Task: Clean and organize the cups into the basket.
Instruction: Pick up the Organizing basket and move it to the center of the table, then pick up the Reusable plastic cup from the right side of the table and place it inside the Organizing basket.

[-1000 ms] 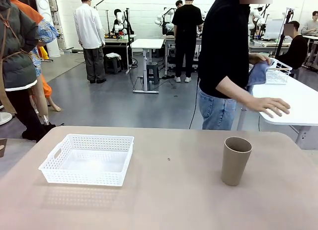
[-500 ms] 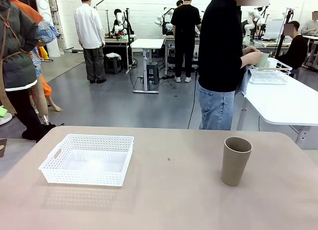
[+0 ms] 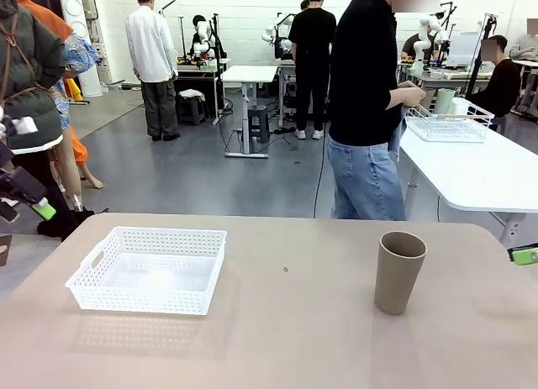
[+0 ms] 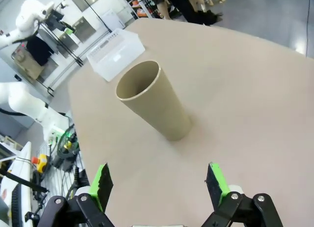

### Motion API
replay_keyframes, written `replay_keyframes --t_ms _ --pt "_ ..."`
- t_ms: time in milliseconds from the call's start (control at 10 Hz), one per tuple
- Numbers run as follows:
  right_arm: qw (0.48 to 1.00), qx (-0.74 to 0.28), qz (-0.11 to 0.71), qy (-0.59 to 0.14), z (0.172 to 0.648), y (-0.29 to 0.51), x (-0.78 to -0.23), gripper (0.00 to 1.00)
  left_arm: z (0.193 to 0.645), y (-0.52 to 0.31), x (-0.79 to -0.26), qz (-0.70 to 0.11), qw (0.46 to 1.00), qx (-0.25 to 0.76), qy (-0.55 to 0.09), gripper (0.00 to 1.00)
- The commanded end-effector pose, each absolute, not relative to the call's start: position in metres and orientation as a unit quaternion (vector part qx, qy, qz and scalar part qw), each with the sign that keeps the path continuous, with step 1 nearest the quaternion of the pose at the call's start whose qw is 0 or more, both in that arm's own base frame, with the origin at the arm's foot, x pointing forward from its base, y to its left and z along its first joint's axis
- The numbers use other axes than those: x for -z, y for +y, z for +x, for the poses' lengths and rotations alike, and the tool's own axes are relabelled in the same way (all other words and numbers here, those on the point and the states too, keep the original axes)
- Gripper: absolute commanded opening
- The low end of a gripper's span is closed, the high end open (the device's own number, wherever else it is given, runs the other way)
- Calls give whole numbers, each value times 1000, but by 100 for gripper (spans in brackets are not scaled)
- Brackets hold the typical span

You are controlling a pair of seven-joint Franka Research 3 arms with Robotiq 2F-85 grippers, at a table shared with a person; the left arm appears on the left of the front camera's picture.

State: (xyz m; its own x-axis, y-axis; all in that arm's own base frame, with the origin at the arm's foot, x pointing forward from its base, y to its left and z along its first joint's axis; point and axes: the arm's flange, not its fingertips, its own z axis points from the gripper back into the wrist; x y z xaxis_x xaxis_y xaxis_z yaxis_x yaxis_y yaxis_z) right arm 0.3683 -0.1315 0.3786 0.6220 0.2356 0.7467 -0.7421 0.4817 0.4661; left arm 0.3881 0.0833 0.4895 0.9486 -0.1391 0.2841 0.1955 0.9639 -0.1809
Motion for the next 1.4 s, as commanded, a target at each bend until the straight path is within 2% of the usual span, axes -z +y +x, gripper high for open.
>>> replay_keyframes --t_ms 0,100,400,800,1200,1300 --pt "808 -290 427 -285 368 -127 -371 100 410 77 -475 -63 988 63 -126 100" --pt "803 -304 408 -310 368 -132 -379 100 419 72 -467 -42 989 56 -132 100" --pt "803 -304 408 -310 368 -132 -379 100 433 41 -434 -51 988 63 -134 100" --pt "803 -304 408 -310 368 -132 -379 100 432 19 -391 -18 991 72 -116 100" --pt "804 -304 407 -308 369 -132 -377 100 432 21 -395 -42 989 83 -114 100" --pt "763 -400 399 -316 373 -122 -378 100 432 21 -395 -42 989 83 -114 100"
